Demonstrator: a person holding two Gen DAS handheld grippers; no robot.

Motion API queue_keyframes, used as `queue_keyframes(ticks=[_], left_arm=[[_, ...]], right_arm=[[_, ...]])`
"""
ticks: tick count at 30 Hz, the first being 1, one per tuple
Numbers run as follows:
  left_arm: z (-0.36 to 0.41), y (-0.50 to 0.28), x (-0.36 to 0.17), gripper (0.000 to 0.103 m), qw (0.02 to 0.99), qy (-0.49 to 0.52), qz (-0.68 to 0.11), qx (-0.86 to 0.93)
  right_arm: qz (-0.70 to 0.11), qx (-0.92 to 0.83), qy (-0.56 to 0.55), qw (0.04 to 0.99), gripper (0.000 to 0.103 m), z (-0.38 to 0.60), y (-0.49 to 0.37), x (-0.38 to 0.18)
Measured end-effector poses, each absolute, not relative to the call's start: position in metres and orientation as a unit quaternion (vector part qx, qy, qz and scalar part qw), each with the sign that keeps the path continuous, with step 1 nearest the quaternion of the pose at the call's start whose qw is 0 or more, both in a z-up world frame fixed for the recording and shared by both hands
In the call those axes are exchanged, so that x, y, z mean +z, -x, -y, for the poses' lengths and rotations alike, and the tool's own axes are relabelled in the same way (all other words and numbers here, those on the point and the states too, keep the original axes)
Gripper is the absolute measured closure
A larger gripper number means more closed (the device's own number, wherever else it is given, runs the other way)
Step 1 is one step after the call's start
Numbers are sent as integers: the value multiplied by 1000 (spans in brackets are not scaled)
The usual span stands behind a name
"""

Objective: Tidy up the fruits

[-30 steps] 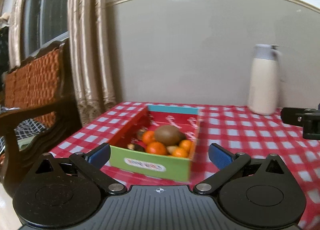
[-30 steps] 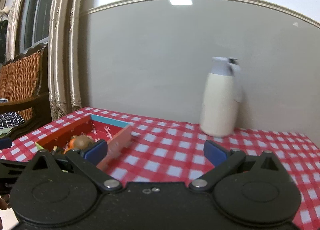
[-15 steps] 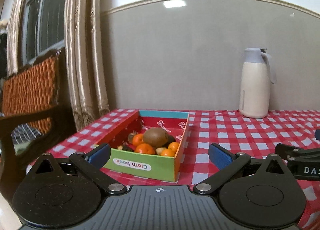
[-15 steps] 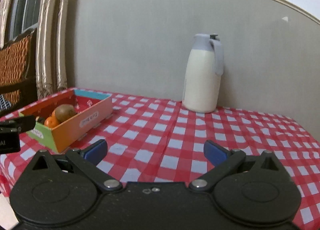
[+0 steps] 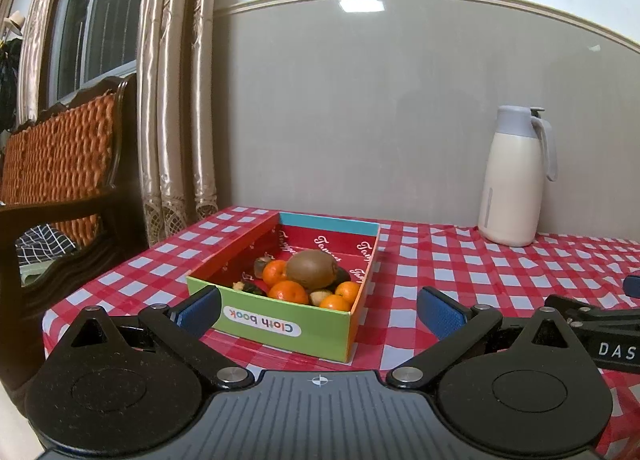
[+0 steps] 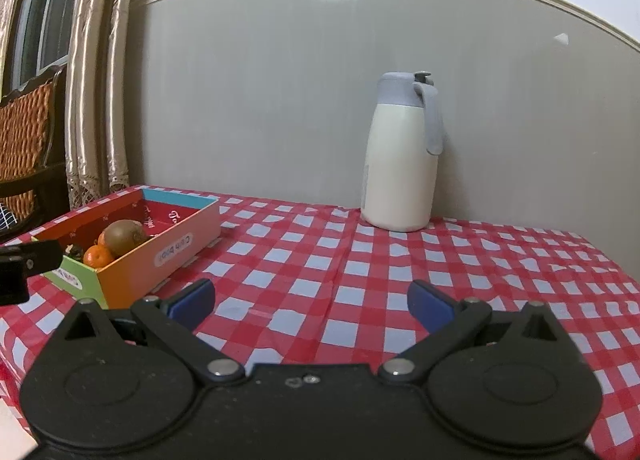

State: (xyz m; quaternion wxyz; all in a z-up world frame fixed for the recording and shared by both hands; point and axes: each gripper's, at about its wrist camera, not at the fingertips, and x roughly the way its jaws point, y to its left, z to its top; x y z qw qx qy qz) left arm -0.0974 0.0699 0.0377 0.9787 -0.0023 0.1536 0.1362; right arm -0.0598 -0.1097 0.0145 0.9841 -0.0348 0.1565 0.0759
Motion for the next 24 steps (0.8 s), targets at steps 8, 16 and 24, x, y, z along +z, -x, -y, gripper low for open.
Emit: queue_keyframes(ticks=[8,16,24], left_arm=[[-68,97,38,0,979,2,-152,138],[-73,100,38,0,978,17,-147,145],[-72,102,38,0,979,14,-137,150]], right_arm=[[-160,78,41,983,0,107,60,13],[-161,77,41,983,0,107,60,13],[-161,78,42,983,0,107,60,13]])
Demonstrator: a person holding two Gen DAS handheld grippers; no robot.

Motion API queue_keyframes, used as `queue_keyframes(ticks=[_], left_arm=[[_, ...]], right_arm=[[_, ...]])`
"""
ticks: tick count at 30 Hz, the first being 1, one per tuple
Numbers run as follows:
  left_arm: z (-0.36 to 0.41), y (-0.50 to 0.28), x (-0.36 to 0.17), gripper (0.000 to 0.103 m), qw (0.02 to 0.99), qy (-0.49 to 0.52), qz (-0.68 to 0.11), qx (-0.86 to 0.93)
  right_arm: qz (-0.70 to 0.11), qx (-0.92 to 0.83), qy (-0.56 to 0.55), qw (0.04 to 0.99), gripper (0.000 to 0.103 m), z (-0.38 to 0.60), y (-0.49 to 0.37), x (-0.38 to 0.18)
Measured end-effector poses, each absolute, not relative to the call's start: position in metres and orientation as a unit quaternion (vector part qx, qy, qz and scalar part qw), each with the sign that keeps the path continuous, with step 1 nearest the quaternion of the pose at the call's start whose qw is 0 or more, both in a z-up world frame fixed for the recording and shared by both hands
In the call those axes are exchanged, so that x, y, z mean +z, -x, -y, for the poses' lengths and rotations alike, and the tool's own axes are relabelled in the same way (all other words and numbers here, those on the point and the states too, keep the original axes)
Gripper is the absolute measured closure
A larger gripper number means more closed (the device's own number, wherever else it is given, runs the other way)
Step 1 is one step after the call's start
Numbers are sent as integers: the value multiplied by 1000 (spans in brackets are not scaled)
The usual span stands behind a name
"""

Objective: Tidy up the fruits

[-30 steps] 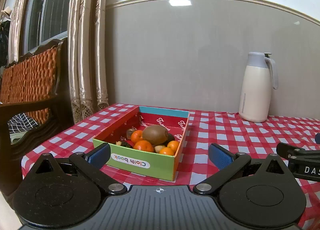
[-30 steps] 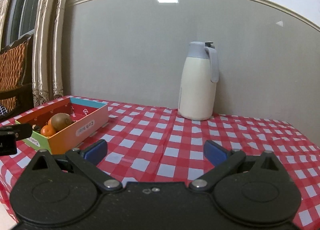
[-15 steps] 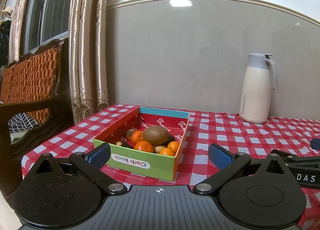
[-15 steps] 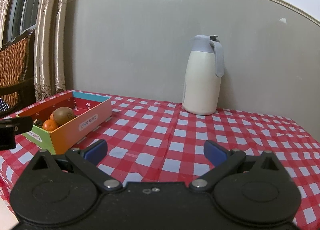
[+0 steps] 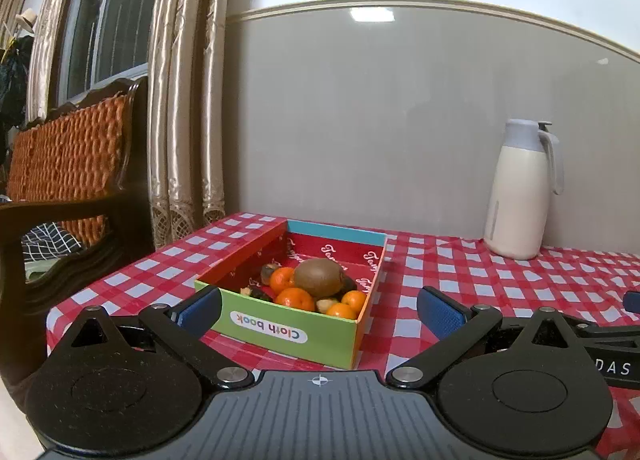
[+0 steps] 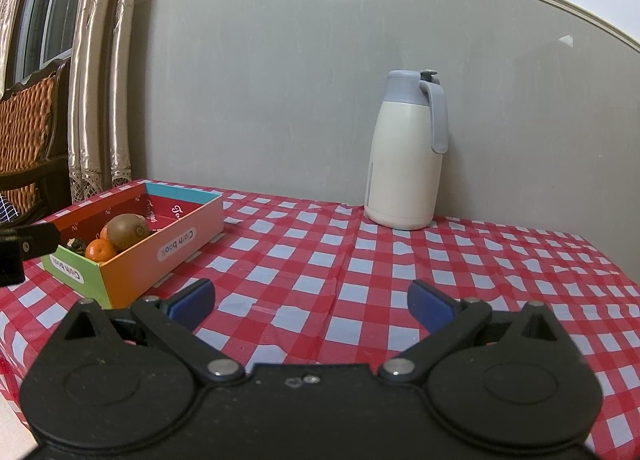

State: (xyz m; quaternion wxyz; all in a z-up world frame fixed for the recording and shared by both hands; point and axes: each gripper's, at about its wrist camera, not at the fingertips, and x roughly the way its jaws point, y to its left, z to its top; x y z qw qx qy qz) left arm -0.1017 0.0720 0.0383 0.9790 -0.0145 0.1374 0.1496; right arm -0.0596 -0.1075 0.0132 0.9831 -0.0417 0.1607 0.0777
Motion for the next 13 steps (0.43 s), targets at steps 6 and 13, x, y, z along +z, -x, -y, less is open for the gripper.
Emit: queue_keyframes(ticks=[6,13], left_arm=[[-70,102,38,0,980,10,-135,144],[-73,100,37,0,977,20,-145,156]], right_arm=[[-161,78,42,983,0,107,60,14],[-161,78,42,983,0,107,59,13]])
